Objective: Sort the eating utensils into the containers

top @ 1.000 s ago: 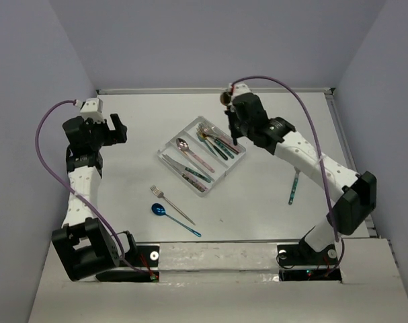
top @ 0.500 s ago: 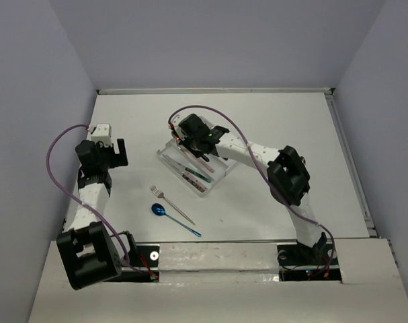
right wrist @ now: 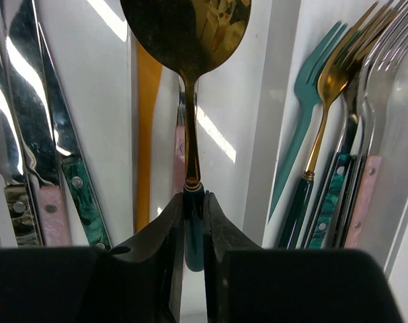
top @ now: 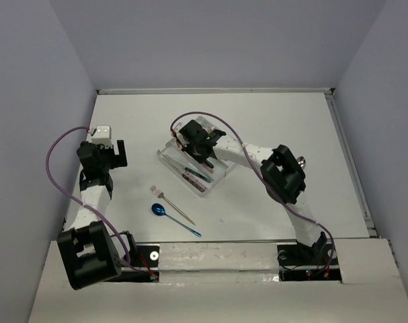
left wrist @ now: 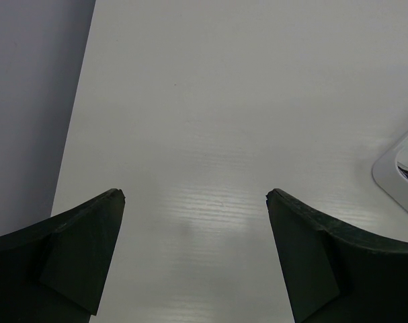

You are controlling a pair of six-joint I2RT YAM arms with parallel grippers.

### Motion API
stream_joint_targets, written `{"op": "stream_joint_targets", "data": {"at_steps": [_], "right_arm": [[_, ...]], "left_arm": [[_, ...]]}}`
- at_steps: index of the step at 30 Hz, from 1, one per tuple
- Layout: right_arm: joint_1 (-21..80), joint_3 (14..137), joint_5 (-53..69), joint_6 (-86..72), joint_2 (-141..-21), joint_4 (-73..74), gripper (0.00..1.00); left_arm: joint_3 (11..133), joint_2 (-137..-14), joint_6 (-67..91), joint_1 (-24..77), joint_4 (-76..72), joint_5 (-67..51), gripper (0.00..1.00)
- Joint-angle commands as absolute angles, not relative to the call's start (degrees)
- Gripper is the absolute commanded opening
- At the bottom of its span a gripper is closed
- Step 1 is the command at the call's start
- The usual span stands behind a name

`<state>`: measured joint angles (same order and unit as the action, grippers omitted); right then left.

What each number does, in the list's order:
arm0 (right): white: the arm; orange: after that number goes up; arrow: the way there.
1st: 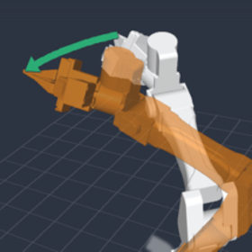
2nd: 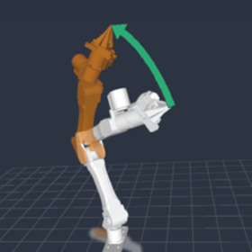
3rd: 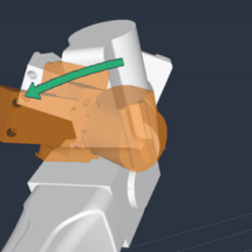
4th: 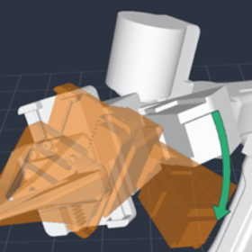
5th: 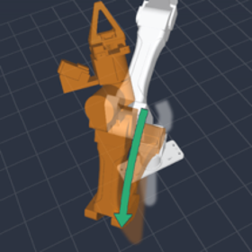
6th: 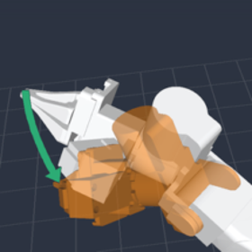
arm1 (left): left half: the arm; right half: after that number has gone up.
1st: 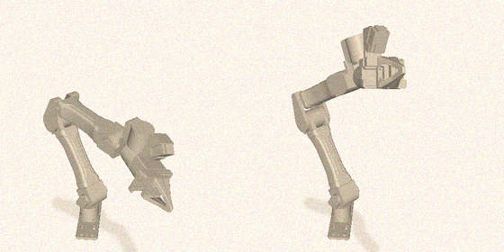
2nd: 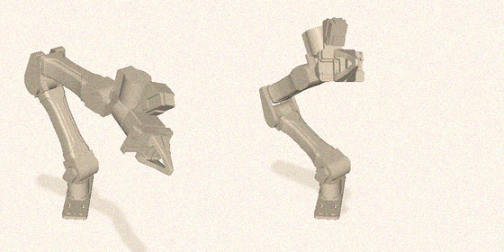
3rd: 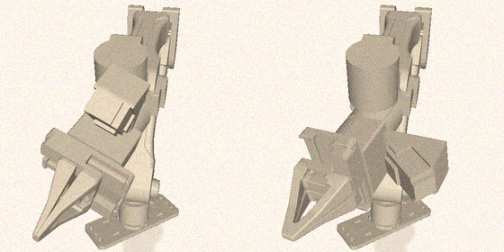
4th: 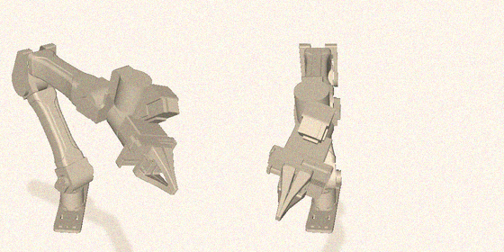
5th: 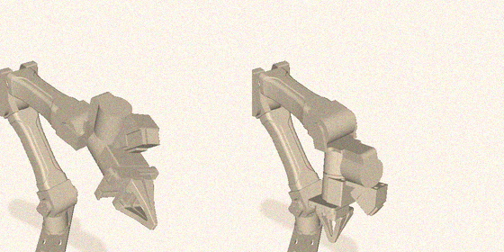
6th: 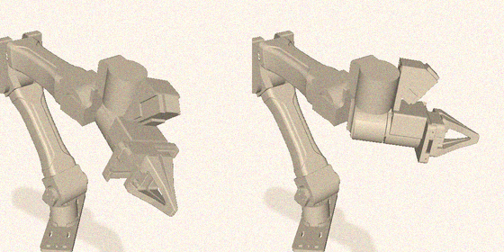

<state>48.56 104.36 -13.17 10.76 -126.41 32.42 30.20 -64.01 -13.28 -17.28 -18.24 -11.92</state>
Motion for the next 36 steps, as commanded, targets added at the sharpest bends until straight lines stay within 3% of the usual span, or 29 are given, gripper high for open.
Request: {"op": "stream_joint_targets", "data": {"at_steps": [1,10,18,23,26,27,30,36], "right_arm": [[48.78,102.66,-14.41,9.14,-125.51,34.71,0.07],[48.78,103.09,-15.03,7.74,-123.5,36.83,0.4],[42.91,100.3,-19.07,-2.34,-113.22,38.41,0.43],[26.31,80.46,-17.42,-21.84,-98.81,39.03,0.56],[15.23,70.34,-14.42,-24.6,-91.33,37.18,0.6],[12.07,65.53,-14.85,-25.22,-88.71,36.74,0.65],[7.49,59.08,-18.98,-26.02,-85.79,35.78,1.0],[2.81,50.46,-15.03,-28.38,-84.11,29.19,0.99]], "left_arm": [[29.35,-64.25,-14.33,-17.49,-21.8,-11.95,0.99],[29.53,-64.6,-14.41,-17.49,-21.53,-12.13,0.99],[29.44,-64.34,-14.59,-17.49,-21.53,-12.22,0.99],[29.36,-64.16,-14.5,-17.49,-21.53,-12.3,0.99],[29.27,-64.07,-14.68,-17.58,-21.62,-12.48,0.99],[29.27,-64.07,-14.68,-17.49,-21.62,-12.57,0.99],[29.35,-64.16,-14.5,-17.49,-21.62,-12.83,0.99],[29.53,-64.34,-14.33,-17.49,-21.53,-13.01,0.99]]}}
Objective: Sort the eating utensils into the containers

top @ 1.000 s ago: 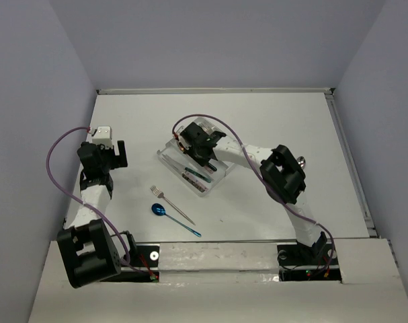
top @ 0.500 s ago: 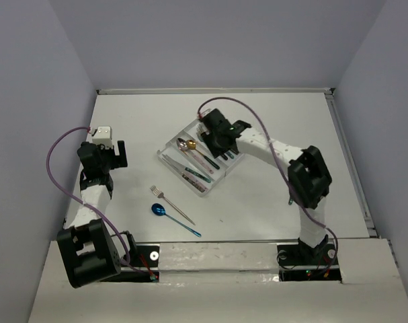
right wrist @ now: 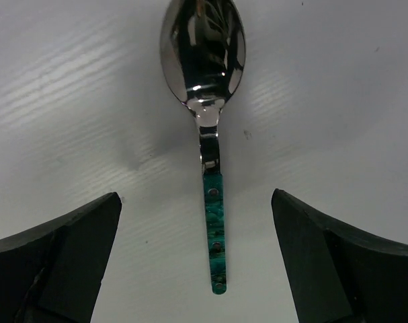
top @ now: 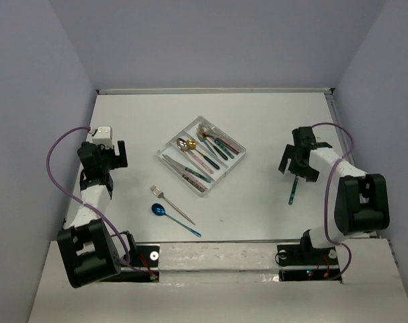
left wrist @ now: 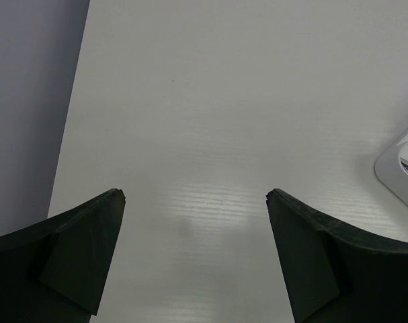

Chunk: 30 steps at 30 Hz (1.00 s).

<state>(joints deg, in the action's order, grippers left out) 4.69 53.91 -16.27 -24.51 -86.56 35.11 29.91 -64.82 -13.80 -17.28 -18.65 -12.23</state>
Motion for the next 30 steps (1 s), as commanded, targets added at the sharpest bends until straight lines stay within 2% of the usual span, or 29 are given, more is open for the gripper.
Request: {"op": "stream_joint_targets", "data": {"at_steps": [1,6,9,10,12,13,14,15,17,24,29,30], "right_arm": [[2.81,50.1,-15.03,-28.56,-84.37,29.01,0.98],[2.81,50.8,-11.7,-26.9,-90.96,29.09,0.89],[2.81,52.29,-9.5,-26.02,-94.21,29.18,0.7],[2.81,52.47,-9.23,-26.02,-94.74,29.18,0.6],[2.81,52.82,-8.18,-25.4,-95.53,29.09,0.47],[2.81,53.0,-7.91,-25.31,-95.71,29.09,0.31],[2.81,52.91,-7.82,-25.23,-95.71,29.09,0.25],[2.81,53.0,-7.65,-24.96,-95.63,29.0,0.12],[2.81,53.17,-7.82,-24.09,-95.54,28.92,0.0],[4.39,56.94,-9.31,-18.2,-90.01,28.3,0.0],[15.09,71.86,-13.18,-9.33,-85.6,28.04,0.0],[20.34,75.03,-12.57,-7.49,-87.26,28.04,0.0]], "left_arm": [[29.44,-64.34,-14.33,-17.49,-21.53,-13.09,0.99],[29.53,-64.25,-14.33,-17.58,-21.53,-13.36,0.99],[29.36,-64.07,-14.33,-17.49,-21.71,-13.36,0.99],[29.18,-63.99,-14.41,-17.49,-21.71,-13.36,0.99],[29.09,-63.72,-14.5,-17.58,-21.88,-13.27,0.99],[29.0,-63.63,-14.41,-17.58,-21.88,-13.18,0.99],[29.0,-63.72,-14.41,-17.58,-22.06,-13.18,0.99],[29.09,-63.63,-14.41,-17.49,-22.06,-13.1,0.99],[29.0,-63.63,-14.5,-17.58,-22.06,-13.1,0.99],[29.0,-63.46,-14.68,-17.58,-21.97,-12.57,0.99],[28.92,-63.54,-14.59,-17.58,-21.97,-12.04,0.99],[29.0,-63.46,-14.68,-17.58,-22.06,-11.78,0.99]]}}
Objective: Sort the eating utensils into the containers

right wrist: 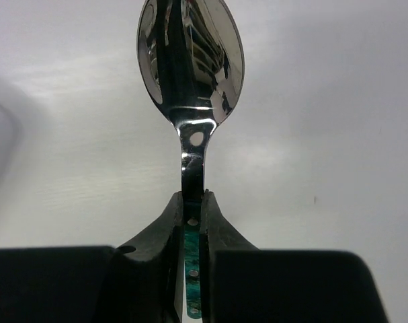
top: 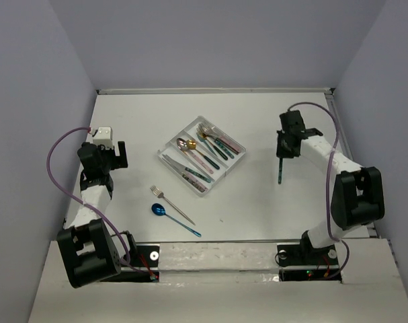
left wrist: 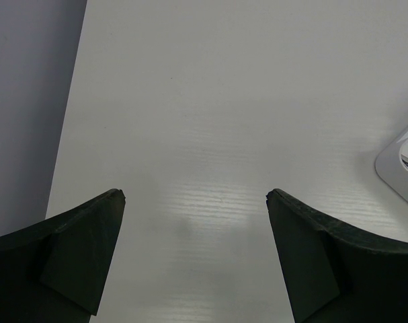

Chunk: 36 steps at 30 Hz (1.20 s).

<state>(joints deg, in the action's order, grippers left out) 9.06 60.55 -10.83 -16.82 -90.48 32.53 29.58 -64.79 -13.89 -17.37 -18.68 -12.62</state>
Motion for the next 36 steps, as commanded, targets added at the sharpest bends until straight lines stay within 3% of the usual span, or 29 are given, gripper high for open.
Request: {"op": "stream_joint_targets", "data": {"at_steps": [1,7,13,24,26,28,31,36], "right_arm": [[23.09,78.1,-11.52,-5.64,-88.58,28.12,0.0],[42.51,98.06,-11.51,14.49,-106.38,28.03,0.0],[45.08,113.79,-9.14,15.21,-122.32,34.36,0.0],[46.14,111.19,-6.94,13.36,-127.43,33.58,0.0],[46.14,110.66,-7.64,13.18,-128.32,33.66,0.09],[46.14,110.13,-7.64,12.92,-128.76,33.92,0.31],[46.14,110.13,-10.01,12.04,-128.32,34.19,0.45],[46.67,111.97,-13.27,10.29,-124.46,35.33,0.54]], "left_arm": [[28.92,-63.46,-14.76,-17.58,-22.06,-11.69,0.99],[28.39,-62.93,-14.68,-17.58,-22.32,-10.9,0.99],[28.39,-62.84,-14.68,-17.58,-22.15,-10.81,0.99],[28.74,-63.46,-14.68,-17.58,-22.06,-10.9,0.99],[28.74,-63.28,-14.68,-17.58,-22.06,-10.99,0.99],[28.57,-63.28,-14.68,-17.49,-21.97,-11.07,0.99],[28.65,-63.19,-14.77,-17.58,-22.06,-11.07,0.99],[28.48,-62.84,-14.94,-17.58,-22.06,-11.42,0.99]]}}
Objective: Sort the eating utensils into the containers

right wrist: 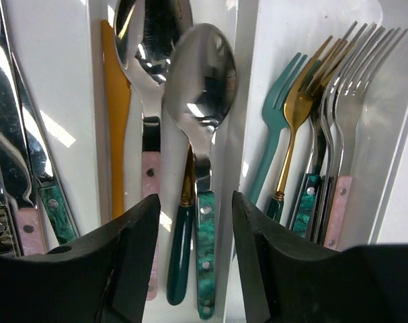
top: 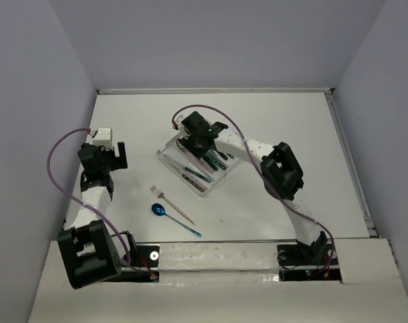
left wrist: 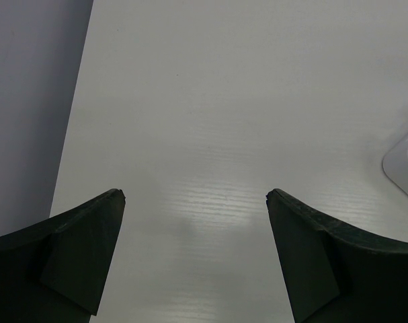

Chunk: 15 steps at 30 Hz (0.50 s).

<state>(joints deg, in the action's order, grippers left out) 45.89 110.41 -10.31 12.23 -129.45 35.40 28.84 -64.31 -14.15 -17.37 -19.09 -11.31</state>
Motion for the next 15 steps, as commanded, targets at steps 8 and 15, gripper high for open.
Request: {"op": "stream_joint_targets", "data": {"at_steps": [8,15], "right_arm": [[57.02,105.05,-13.9,1.15,-111.46,35.34,0.54],[71.71,95.36,-11.16,-6.77,-112.75,30.59,0.52]], "left_arm": [[28.39,-62.84,-15.03,-17.58,-22.06,-11.34,0.99],[28.56,-63.02,-14.77,-17.49,-22.06,-10.99,0.99]]}}
